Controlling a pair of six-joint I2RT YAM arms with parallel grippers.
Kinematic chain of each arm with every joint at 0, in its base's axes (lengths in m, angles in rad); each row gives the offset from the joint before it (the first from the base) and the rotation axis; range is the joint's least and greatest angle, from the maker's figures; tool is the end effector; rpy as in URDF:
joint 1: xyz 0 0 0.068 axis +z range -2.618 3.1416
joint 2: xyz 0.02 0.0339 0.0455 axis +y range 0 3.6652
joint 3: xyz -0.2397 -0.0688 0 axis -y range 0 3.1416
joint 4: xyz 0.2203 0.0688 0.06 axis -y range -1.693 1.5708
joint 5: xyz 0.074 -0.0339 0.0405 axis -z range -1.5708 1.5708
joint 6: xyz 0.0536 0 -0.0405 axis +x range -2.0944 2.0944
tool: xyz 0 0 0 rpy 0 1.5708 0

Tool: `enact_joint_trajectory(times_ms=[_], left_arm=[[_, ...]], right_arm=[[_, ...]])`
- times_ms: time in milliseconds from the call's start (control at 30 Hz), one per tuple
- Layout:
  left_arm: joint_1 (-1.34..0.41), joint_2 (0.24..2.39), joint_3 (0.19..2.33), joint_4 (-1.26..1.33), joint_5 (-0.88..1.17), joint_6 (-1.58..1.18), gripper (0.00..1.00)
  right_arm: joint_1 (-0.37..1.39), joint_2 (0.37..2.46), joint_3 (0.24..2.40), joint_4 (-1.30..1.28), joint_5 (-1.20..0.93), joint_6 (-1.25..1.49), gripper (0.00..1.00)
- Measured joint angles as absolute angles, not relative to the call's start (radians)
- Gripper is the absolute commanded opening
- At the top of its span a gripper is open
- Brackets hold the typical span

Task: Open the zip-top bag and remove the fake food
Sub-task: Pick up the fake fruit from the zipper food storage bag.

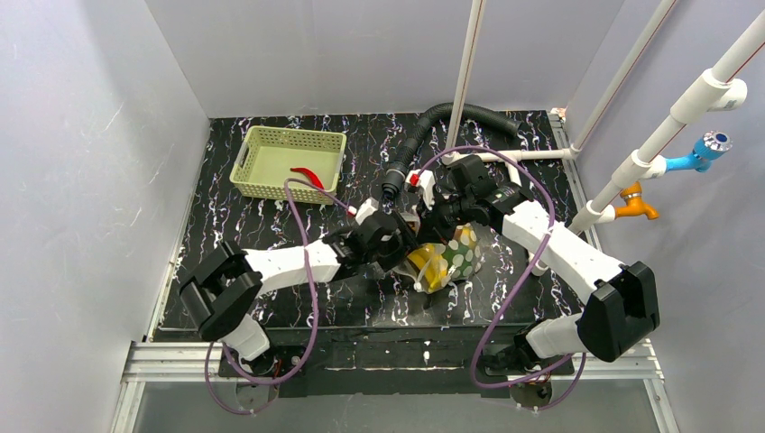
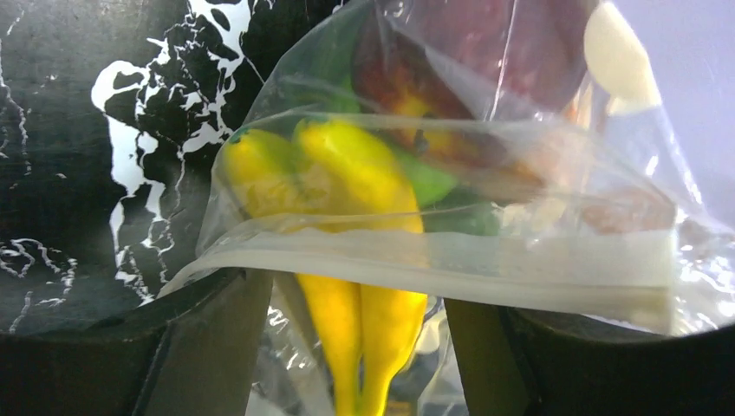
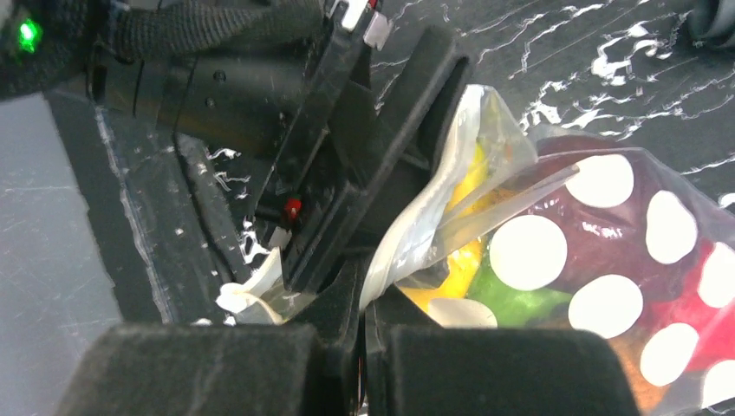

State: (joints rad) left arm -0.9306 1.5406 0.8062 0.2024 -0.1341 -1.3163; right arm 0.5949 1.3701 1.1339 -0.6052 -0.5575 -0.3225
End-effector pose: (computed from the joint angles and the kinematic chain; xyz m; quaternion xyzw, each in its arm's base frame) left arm 0.2005 -0.2572 0.1855 -0.1986 0.8437 -0.4213 0.2667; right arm 0.2161 0.1804 0.2661 -0.4857 0.7619 0.3012 0.3048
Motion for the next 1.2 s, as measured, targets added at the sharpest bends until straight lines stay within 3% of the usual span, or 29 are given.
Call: enact_joint_trajectory(times_ms=[300, 467, 633, 1000, 1200], left_arm=[[-0.934, 1.632, 0.923, 0.02, -0.161, -1.435, 0.72], [-0.928, 1.649, 0.931, 0.03, -0.164, -1.402, 0.78], [-0.907, 1.655, 0.863, 0.187, -0.15, -1.343, 0.84], [-0.869, 1.662, 0.733, 0.564, -0.1, -1.159, 0.82], [-0.866, 1.662, 0.728, 0.598, -0.09, -1.119, 0.79]], right_arm=[[0.588, 1.37, 1.131, -0.604, -0.529, -0.344, 0.01], [0.587, 1.37, 1.131, -0.604, -0.511, -0.353, 0.01], [0.586, 1.369, 1.131, -0.605, -0.513, -0.359, 0.01], [0.59, 1.369, 1.129, -0.614, -0.543, -0.363, 0.02], [0.59, 1.369, 1.129, -0.63, -0.543, -0.373, 0.29]])
